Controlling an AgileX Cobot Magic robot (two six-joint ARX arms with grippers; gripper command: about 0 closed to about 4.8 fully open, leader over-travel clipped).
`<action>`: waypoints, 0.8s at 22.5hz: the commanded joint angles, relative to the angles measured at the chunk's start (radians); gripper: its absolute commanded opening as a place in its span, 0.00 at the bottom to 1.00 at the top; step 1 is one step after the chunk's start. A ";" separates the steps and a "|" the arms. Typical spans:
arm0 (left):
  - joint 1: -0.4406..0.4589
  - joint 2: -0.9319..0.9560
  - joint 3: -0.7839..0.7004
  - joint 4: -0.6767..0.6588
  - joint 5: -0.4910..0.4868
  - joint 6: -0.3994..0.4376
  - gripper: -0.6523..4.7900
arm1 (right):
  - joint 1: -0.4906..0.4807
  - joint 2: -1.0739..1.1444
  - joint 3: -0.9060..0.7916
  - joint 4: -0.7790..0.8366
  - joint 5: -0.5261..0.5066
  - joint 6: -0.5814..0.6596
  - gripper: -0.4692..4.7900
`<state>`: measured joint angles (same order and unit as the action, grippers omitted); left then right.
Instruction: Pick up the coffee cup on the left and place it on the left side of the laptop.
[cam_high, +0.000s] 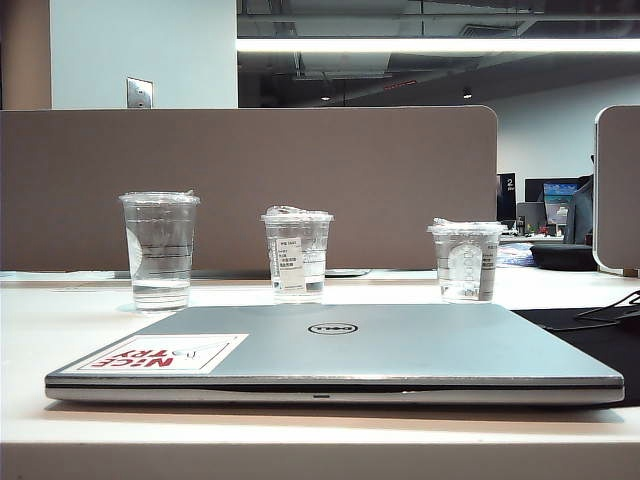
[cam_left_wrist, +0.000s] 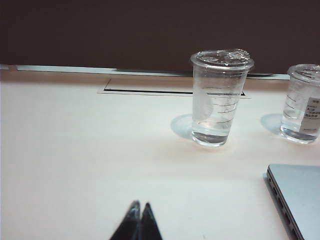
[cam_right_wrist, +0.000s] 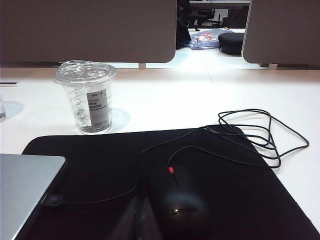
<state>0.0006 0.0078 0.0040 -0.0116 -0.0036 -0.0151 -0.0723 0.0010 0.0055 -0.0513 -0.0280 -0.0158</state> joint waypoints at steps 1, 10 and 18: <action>0.001 0.001 0.003 0.017 0.000 0.004 0.11 | -0.001 -0.002 -0.004 0.018 0.003 0.000 0.08; 0.001 0.001 0.003 0.017 0.000 0.004 0.11 | 0.018 -0.002 -0.004 0.018 0.007 0.000 0.08; 0.001 0.001 0.003 0.017 0.001 0.003 0.11 | 0.457 0.084 -0.004 0.018 0.008 0.000 0.08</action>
<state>0.0006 0.0086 0.0040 -0.0113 -0.0036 -0.0151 0.3485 0.0723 0.0055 -0.0509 -0.0193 -0.0158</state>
